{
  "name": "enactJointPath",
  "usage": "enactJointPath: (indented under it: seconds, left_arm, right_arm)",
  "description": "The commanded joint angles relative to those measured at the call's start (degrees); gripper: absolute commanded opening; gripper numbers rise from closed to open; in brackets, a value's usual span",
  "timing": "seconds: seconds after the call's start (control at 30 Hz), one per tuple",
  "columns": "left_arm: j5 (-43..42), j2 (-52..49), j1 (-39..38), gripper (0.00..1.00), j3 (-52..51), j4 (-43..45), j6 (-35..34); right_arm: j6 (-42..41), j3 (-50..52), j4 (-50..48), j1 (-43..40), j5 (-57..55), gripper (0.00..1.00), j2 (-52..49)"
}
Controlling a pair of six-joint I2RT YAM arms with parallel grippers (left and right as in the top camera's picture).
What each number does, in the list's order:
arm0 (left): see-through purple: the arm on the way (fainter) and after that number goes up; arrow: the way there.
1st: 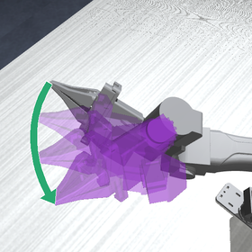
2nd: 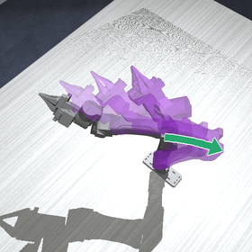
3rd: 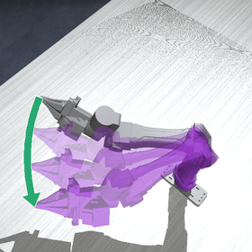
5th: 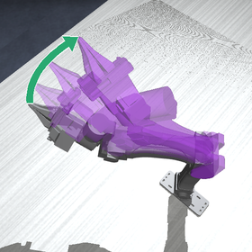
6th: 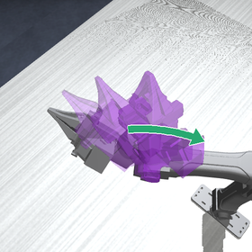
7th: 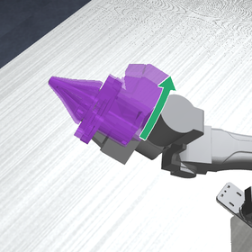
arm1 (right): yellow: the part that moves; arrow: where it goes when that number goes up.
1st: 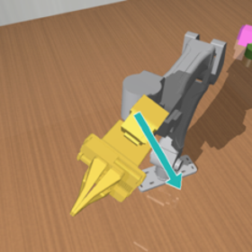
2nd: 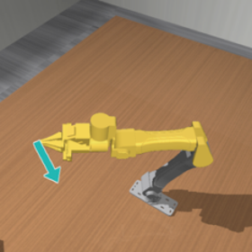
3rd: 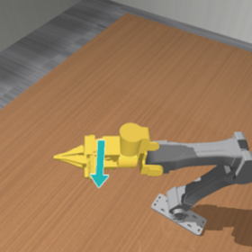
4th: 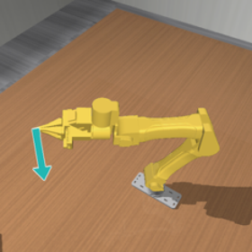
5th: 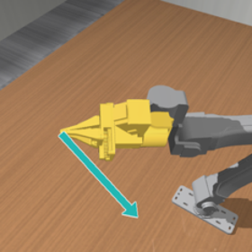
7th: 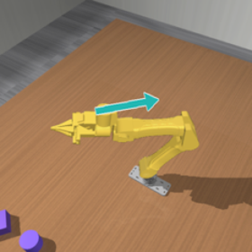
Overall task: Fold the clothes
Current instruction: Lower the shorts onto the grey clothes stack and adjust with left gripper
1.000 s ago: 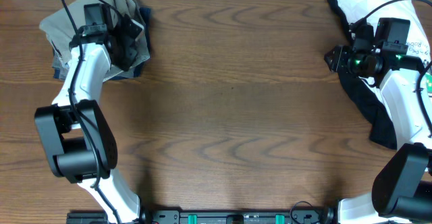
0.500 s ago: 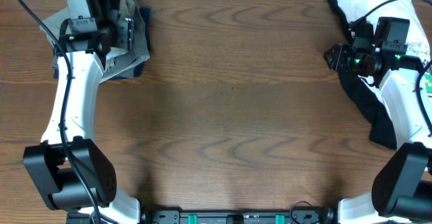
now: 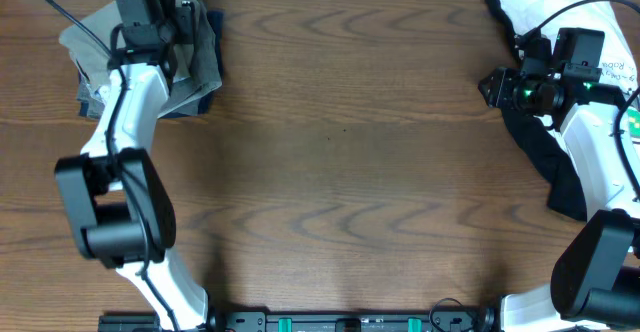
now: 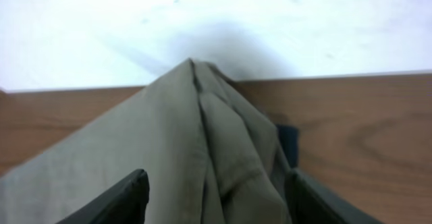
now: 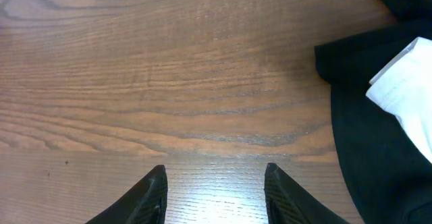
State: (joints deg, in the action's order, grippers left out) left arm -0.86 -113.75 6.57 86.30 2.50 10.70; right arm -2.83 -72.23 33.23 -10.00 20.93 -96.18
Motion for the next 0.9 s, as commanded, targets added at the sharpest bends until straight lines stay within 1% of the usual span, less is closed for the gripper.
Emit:
enactJointPath:
  seconds: [0.0,0.1,0.2,0.3,0.33,0.47,0.6,0.7,0.87]
  left_arm:
    - [3.3,-5.0,-0.2,0.69,0.8,3.4,-7.9]
    - [3.3,-9.7,-0.2,0.72,0.8,4.0,-12.2]
    - [3.3,-14.3,-0.1,0.78,0.8,1.7,-16.1]
    - [3.3,-18.4,-0.2,0.81,0.4,-0.9,-19.2]
    - [3.2,-19.1,-0.3,0.83,0.2,-1.3,-19.6]
    - [3.3,-19.9,-0.6,0.99,-0.3,-2.5,-19.6]
    - [3.3,-17.3,-0.7,0.98,-0.3,-2.7,-19.6]
    - [3.3,-12.9,-0.8,0.98,-0.3,-4.6,-19.6]
    - [3.3,-2.3,-0.8,0.98,-0.3,-11.9,-19.6]
  right_arm:
    - [-0.5,0.7,0.0,0.3,-0.2,0.46,-0.5]
    - [-0.5,0.7,-0.1,0.3,-0.2,0.46,-0.5]
    - [-0.5,0.7,0.0,0.3,-0.2,0.48,-0.5]
    - [-0.5,0.7,-0.1,0.3,-0.2,0.49,-0.5]
    - [-0.5,0.7,-0.2,0.3,-0.2,0.49,-0.5]
    - [-0.5,0.7,-0.7,0.3,-0.2,0.5,-0.5]
    - [-0.5,0.7,-1.0,0.3,0.1,0.51,-0.5]
    - [-0.5,0.7,-2.1,0.3,0.5,0.58,-0.5]
    - [1.5,-0.1,-4.2,0.3,2.5,0.73,0.6]
